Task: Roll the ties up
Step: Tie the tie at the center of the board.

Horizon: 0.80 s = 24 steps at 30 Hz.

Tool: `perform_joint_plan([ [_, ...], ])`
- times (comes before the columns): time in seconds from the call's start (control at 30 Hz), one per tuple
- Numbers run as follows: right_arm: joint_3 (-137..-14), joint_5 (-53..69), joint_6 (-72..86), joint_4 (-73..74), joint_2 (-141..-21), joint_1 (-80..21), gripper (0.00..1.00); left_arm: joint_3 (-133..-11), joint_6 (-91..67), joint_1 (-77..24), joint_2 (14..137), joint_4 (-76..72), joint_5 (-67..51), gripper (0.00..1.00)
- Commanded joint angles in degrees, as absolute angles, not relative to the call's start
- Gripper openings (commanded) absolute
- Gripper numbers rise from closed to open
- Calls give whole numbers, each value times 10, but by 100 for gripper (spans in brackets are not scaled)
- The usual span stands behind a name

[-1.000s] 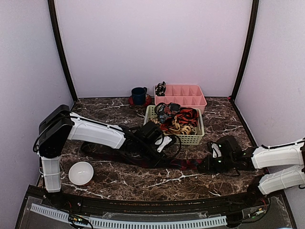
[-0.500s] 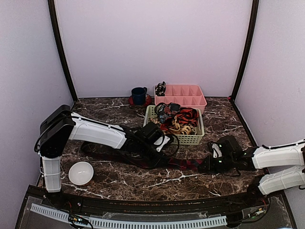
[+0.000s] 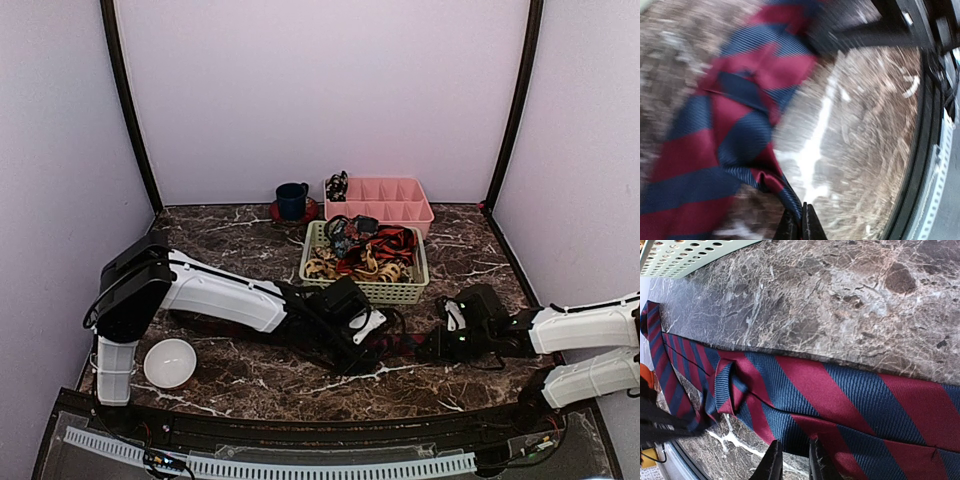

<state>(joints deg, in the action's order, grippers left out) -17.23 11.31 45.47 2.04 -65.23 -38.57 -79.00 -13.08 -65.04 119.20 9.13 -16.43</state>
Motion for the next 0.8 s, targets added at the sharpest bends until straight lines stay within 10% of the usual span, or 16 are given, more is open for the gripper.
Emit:
perform_joint_plan([
  [0.0, -177, 110, 450, 35, -649, -381, 20, -788, -113, -652, 1190, 103, -192, 0],
  [0.77, -245, 145, 435, 2, -678, -379, 32, -827, -34, -635, 1206, 158, -119, 1],
])
